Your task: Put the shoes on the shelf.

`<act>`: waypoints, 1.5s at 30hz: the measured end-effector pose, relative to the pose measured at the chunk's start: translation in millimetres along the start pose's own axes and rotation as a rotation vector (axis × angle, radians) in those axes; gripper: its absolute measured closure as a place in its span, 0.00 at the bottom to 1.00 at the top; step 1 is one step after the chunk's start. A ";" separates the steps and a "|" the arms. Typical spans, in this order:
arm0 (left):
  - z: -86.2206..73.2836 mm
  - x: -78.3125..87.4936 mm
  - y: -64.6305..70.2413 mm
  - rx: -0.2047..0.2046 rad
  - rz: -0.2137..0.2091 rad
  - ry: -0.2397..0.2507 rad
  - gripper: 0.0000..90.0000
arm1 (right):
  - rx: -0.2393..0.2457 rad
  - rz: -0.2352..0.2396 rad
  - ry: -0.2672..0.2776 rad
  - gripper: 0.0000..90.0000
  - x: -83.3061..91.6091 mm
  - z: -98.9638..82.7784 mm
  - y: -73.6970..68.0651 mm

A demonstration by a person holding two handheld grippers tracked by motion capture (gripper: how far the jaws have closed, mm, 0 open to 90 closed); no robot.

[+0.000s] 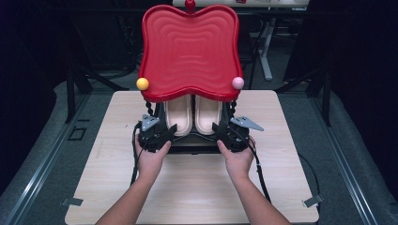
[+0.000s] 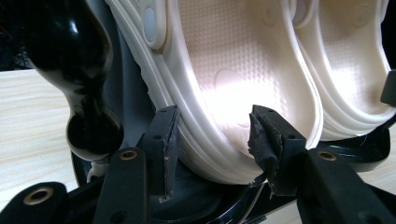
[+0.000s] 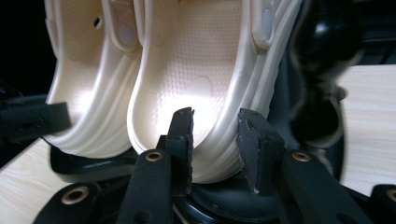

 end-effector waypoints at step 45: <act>1.4 5.3 -0.4 -0.013 -0.039 0.026 0.58 | 0.127 -0.018 0.010 0.70 -2.0 0.6 -11.3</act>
Point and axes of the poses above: each handheld gripper's, and its own axes: x roughly backward along the jaws, z roughly out of its top, y roughly to its right, the point moved 5 cm from there along -x, roughly forward along the jaws, and after that the axes turned 9 degrees about y, right-handed, at the moved point
